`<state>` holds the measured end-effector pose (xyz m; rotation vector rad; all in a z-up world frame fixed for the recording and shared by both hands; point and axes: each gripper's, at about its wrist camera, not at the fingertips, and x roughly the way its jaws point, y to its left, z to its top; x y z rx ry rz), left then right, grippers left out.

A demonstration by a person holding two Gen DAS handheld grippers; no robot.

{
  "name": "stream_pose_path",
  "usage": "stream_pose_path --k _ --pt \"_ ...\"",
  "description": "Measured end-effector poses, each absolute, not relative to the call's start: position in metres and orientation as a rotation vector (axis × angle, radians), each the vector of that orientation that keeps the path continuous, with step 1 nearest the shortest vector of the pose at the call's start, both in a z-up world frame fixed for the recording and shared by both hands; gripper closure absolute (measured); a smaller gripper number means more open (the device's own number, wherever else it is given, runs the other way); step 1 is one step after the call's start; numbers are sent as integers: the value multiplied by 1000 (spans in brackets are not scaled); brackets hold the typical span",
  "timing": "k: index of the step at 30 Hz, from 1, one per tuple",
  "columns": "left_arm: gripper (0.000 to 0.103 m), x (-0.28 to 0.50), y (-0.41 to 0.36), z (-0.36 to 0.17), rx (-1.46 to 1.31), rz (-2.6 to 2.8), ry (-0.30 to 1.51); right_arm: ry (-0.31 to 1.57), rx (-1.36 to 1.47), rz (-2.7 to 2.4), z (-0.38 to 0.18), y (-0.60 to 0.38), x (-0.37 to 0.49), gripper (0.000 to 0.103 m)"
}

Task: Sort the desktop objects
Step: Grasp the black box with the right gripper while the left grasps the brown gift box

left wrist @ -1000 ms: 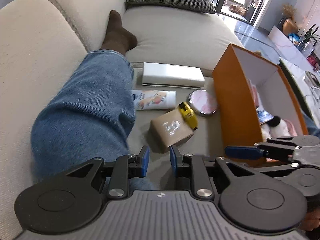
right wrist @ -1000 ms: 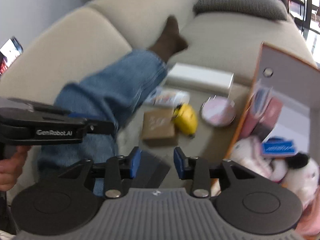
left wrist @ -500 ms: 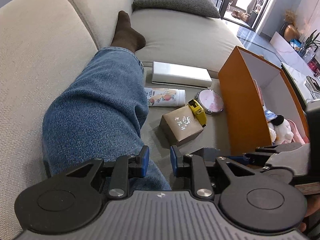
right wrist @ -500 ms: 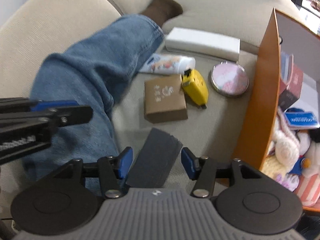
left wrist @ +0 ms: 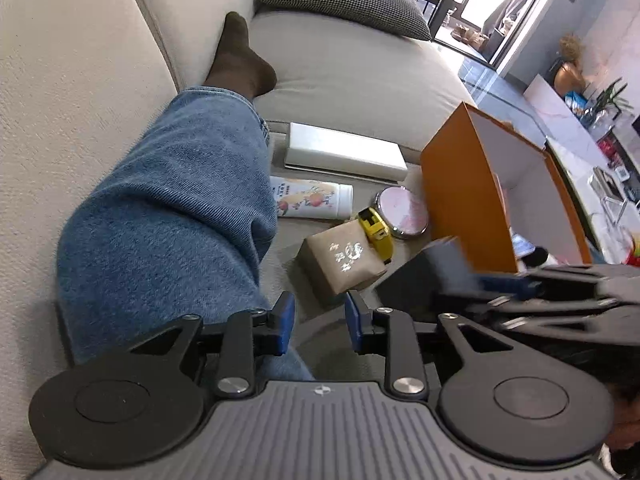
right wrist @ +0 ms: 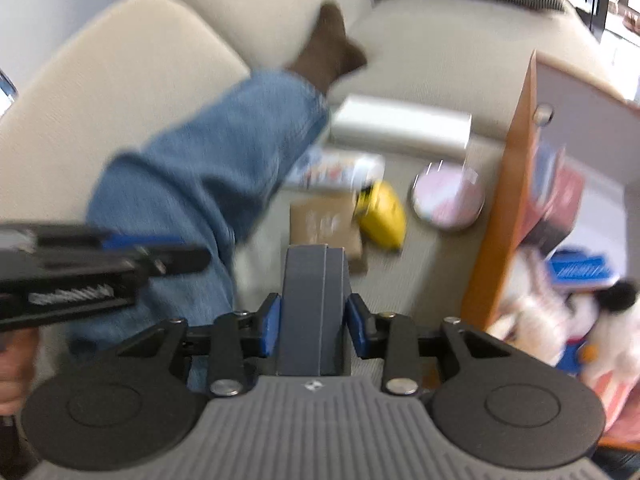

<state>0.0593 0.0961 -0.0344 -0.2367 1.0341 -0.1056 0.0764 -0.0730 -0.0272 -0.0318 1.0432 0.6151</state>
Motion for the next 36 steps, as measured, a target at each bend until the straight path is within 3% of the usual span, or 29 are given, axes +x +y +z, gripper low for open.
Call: stream_pose_path --k 4,14,24,36 --pt "50 75 82 -34 -148 -153 1019 935 32 628 4 -100 80 65" --pt "39 111 20 -58 402 -429 1058 784 131 484 54 -191 104 65" --pt "35 137 -4 -94 685 -541 1164 764 257 303 40 -269 139 65" --pt "29 159 -9 -119 736 -584 1229 889 349 286 -28 -272 194 65"
